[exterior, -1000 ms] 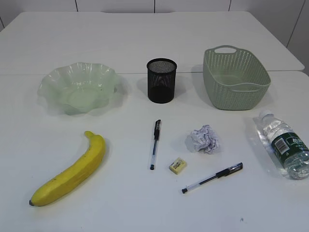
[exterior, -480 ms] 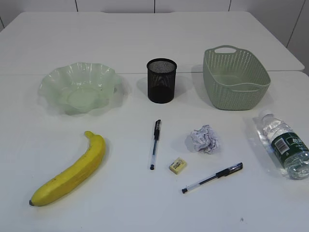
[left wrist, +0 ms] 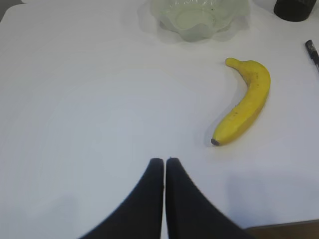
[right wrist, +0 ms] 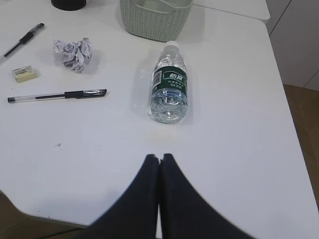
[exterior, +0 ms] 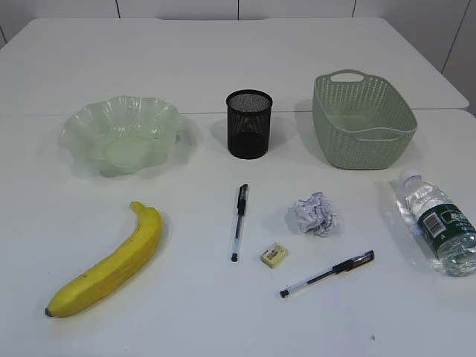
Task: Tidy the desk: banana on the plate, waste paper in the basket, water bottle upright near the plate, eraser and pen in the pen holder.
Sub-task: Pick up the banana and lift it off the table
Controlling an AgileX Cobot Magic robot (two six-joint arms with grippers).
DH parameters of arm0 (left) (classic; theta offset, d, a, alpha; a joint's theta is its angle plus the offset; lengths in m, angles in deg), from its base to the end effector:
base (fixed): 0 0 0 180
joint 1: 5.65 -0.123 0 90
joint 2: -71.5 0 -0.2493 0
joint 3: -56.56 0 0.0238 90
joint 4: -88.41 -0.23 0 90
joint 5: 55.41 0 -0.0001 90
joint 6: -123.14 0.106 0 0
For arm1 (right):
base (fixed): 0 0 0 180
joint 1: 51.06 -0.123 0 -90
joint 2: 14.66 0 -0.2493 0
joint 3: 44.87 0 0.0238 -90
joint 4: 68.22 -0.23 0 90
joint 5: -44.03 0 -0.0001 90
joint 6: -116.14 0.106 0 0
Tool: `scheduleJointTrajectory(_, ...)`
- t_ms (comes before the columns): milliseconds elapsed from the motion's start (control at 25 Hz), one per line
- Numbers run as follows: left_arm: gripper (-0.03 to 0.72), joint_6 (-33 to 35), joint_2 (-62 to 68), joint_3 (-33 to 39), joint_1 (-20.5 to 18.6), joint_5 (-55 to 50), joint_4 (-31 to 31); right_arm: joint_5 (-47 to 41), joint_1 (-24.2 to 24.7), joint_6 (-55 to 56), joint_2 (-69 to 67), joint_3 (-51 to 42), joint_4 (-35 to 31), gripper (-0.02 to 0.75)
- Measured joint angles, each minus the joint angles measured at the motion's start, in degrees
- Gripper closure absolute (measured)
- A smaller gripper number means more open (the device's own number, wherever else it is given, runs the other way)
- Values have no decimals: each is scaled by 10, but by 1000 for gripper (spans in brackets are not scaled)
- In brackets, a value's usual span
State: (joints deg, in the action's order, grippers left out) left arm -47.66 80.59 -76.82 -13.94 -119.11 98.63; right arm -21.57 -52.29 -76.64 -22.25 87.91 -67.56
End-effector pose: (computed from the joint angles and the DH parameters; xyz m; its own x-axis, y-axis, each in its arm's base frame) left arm 0.0241 -0.0135 0.2607 -0.4792 0.0108 -0.8776 0.0341 0.9994 -0.0064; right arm 0.0185 -0.0007 0.2542 -0.4902 -0.2364 -0.8390 -0.1264 0.9716 -0.2000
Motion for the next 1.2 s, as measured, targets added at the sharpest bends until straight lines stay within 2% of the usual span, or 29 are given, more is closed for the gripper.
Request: scheduleJointTrajectory(1200, 713, 0, 0, 0, -1, 3, 25, 0, 0, 0, 0, 0, 7, 749)
